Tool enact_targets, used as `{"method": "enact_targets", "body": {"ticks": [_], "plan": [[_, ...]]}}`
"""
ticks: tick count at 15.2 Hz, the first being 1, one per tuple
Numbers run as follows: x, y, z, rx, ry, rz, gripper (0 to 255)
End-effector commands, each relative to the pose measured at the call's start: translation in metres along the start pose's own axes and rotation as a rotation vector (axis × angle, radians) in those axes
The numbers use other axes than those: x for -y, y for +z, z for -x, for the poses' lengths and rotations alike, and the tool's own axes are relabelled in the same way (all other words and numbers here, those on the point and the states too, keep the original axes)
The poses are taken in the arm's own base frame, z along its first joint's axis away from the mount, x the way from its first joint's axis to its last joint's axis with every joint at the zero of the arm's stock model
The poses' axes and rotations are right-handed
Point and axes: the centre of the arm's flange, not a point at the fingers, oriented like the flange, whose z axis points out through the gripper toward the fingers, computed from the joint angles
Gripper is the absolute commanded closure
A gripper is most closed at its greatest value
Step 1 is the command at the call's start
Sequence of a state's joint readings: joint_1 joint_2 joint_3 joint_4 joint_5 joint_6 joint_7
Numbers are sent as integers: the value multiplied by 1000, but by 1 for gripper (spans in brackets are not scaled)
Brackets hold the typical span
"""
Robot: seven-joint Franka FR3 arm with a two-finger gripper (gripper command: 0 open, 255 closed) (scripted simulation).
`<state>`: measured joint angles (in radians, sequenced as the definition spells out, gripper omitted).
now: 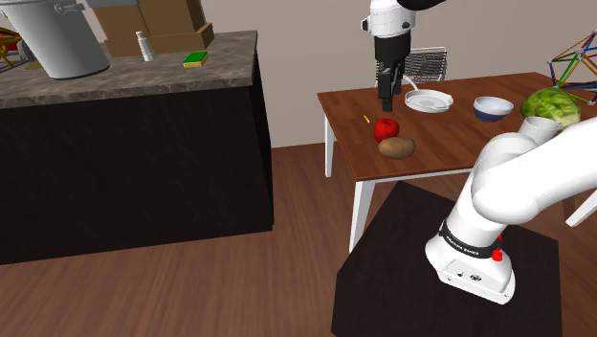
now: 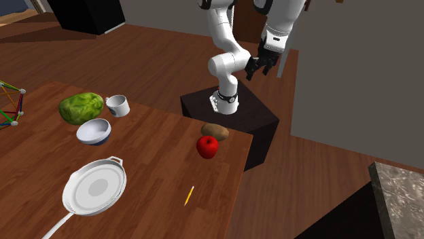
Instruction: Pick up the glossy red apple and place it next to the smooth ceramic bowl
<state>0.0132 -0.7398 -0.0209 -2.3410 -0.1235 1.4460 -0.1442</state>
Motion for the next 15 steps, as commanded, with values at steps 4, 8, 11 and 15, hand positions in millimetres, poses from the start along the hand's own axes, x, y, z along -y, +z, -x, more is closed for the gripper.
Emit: {"method": "enact_targets", "body": {"ticks": [4,8,11,15], "plan": [[-32,21,-7,-11,20,-1,0],[-76,49,-17,-25,46,-2,0],[-109,69,-23,-36,65,-2,0],[-153,97,-31,-51,91,-3,0]]}}
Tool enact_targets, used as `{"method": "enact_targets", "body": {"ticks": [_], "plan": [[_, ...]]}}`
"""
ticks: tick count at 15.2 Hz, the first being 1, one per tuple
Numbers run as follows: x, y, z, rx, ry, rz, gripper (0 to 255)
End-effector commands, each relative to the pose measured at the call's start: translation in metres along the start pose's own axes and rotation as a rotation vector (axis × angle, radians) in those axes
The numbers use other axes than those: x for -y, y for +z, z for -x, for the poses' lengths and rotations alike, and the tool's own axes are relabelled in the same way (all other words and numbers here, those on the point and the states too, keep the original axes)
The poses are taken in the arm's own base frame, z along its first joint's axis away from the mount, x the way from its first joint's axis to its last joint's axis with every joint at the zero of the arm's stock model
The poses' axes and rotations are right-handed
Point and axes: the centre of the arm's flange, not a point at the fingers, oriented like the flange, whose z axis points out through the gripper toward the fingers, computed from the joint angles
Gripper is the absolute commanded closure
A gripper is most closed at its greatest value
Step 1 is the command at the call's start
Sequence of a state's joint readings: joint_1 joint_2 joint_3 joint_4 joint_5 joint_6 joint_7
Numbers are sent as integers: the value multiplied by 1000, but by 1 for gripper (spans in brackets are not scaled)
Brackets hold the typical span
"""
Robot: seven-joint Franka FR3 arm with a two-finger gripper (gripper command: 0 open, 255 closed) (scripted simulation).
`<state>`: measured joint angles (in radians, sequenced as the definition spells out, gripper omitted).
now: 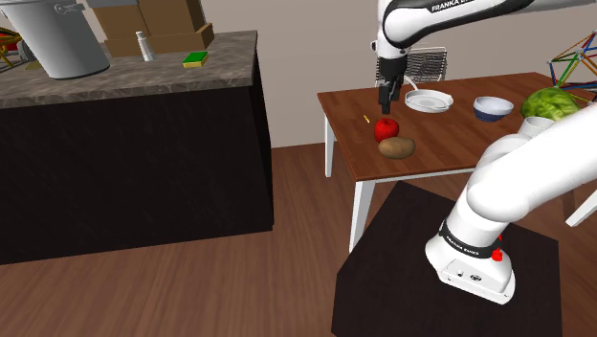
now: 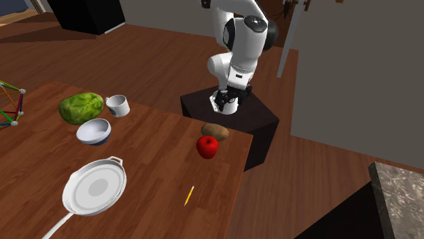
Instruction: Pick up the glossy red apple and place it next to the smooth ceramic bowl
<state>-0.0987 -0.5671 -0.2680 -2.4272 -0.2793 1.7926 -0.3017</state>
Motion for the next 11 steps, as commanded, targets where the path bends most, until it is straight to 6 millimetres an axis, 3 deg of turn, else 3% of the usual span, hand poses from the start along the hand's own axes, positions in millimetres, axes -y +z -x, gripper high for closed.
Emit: {"method": "enact_targets", "body": {"ticks": [1,9,11], "plan": [[-21,14,-4,-9,13,1,0],[-108,69,-22,-38,65,-1,0],[-112,77,-23,-39,68,-1,0]]}}
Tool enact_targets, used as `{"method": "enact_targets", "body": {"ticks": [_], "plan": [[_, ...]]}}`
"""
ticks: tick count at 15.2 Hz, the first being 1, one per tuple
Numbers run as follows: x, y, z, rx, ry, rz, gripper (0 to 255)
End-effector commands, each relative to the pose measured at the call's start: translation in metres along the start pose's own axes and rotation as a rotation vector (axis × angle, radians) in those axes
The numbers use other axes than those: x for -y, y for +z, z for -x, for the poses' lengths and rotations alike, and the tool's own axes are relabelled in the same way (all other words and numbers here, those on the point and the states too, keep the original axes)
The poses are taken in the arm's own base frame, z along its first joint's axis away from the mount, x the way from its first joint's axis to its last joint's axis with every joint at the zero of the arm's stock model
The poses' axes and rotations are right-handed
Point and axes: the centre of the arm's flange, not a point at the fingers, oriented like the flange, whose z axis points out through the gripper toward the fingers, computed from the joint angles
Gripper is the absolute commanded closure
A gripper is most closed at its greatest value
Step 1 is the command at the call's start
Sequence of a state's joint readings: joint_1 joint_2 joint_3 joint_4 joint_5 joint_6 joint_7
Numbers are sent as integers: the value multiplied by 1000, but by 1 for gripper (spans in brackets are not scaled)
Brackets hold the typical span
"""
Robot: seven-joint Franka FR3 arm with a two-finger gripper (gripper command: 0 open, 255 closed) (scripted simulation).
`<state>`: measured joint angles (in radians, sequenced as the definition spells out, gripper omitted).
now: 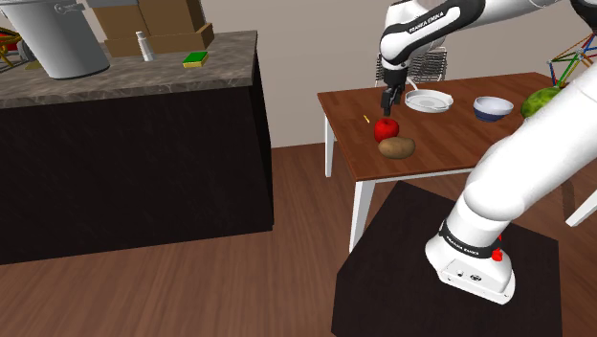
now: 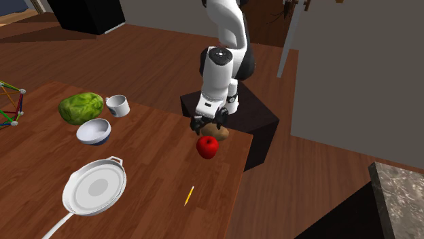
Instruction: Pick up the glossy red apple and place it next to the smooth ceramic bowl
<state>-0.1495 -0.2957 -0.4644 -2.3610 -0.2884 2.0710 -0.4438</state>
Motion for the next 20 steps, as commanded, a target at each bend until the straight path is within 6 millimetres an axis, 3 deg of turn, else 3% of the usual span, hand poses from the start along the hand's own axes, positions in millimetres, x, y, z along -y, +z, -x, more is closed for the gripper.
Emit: {"method": "enact_targets", "body": {"ticks": [1,6,14,15,20], "plan": [[-3,10,0,-2,2,1,0],[-3,40,0,-2,2,1,0],[-3,40,0,-2,2,1,0],[-3,40,0,-2,2,1,255],[-3,40,0,-2,2,1,255]]}}
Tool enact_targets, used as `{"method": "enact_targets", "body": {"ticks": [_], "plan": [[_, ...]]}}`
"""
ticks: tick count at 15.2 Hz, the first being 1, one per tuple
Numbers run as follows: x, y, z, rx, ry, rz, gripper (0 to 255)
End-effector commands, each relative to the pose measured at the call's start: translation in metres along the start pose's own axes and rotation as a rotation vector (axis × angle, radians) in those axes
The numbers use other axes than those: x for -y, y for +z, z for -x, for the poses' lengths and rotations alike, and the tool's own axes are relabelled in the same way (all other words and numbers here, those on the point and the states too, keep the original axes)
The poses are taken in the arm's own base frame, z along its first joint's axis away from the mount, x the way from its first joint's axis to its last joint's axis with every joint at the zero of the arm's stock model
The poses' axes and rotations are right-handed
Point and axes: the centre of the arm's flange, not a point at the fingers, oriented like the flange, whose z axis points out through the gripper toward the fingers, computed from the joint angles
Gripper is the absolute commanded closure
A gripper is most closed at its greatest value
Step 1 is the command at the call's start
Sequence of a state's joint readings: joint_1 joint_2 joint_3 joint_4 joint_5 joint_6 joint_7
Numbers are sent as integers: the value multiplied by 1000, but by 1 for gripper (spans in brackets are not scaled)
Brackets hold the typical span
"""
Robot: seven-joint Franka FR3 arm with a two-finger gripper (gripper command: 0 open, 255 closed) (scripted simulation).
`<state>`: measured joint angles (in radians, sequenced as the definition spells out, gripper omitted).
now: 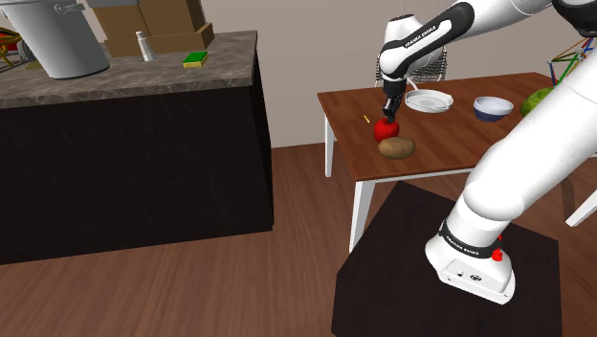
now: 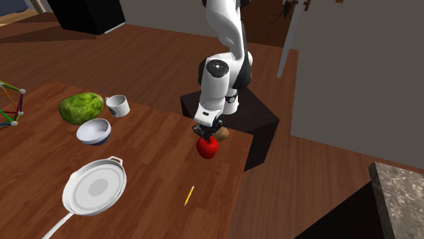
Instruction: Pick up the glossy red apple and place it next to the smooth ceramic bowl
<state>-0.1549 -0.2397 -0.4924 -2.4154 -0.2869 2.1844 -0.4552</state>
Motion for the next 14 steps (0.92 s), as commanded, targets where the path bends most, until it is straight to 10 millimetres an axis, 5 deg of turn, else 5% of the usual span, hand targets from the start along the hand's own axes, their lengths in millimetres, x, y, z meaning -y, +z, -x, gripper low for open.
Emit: {"method": "enact_targets", "body": {"ticks": [1,4,14], "plan": [[0,0,0,0,0,0,255],[0,0,0,0,0,0,255],[-5,-52,4,0,0,0,255]]}}
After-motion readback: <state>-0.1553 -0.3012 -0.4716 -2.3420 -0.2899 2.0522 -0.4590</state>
